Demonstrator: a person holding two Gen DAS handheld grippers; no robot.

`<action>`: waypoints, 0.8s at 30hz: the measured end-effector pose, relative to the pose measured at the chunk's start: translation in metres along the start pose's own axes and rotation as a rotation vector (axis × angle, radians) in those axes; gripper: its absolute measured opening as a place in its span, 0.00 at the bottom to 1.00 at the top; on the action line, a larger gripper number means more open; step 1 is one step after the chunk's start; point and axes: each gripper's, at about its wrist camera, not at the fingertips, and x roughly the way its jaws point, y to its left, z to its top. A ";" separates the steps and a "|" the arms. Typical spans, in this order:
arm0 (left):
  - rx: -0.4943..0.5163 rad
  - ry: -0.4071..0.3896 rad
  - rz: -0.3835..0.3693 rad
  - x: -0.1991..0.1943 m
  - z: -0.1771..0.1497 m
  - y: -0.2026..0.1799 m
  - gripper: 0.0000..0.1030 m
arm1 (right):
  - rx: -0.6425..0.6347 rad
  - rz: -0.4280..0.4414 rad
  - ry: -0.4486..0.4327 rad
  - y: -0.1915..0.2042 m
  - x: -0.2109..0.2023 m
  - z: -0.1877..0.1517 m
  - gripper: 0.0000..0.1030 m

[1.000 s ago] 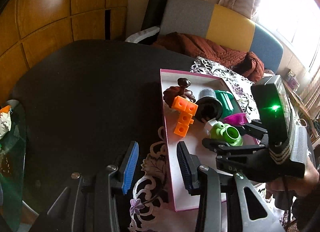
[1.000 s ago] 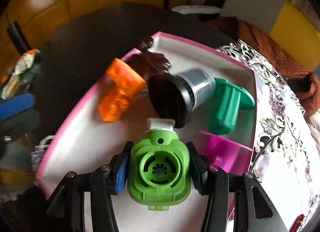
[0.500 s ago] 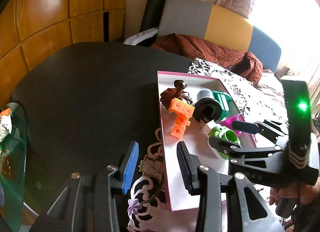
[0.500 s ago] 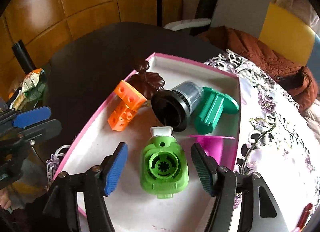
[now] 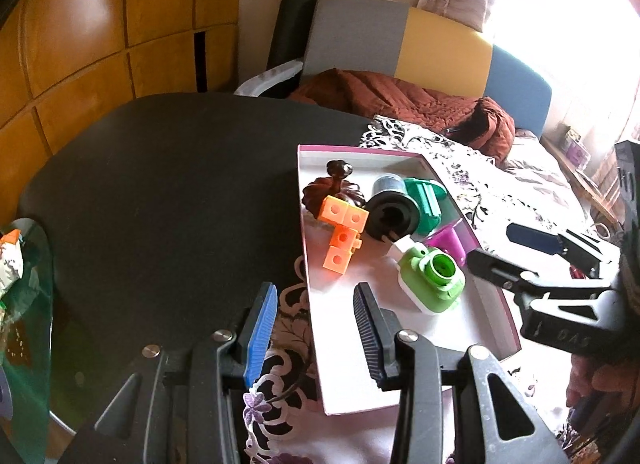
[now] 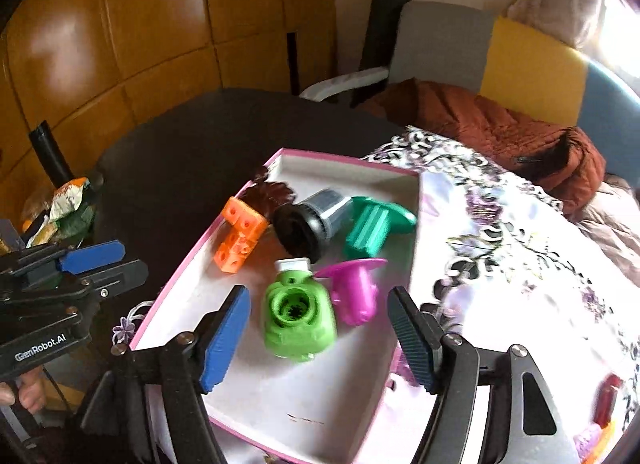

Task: Organize rigid objects
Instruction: 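Move both grippers back toward the remaining objects on the cloth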

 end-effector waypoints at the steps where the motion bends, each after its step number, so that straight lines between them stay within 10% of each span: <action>1: 0.006 -0.002 -0.001 -0.001 0.000 -0.002 0.39 | 0.007 -0.010 -0.008 -0.004 -0.004 -0.001 0.74; 24: 0.220 -0.007 -0.117 -0.002 0.006 -0.082 0.39 | 0.435 -0.457 -0.071 -0.209 -0.115 -0.077 0.83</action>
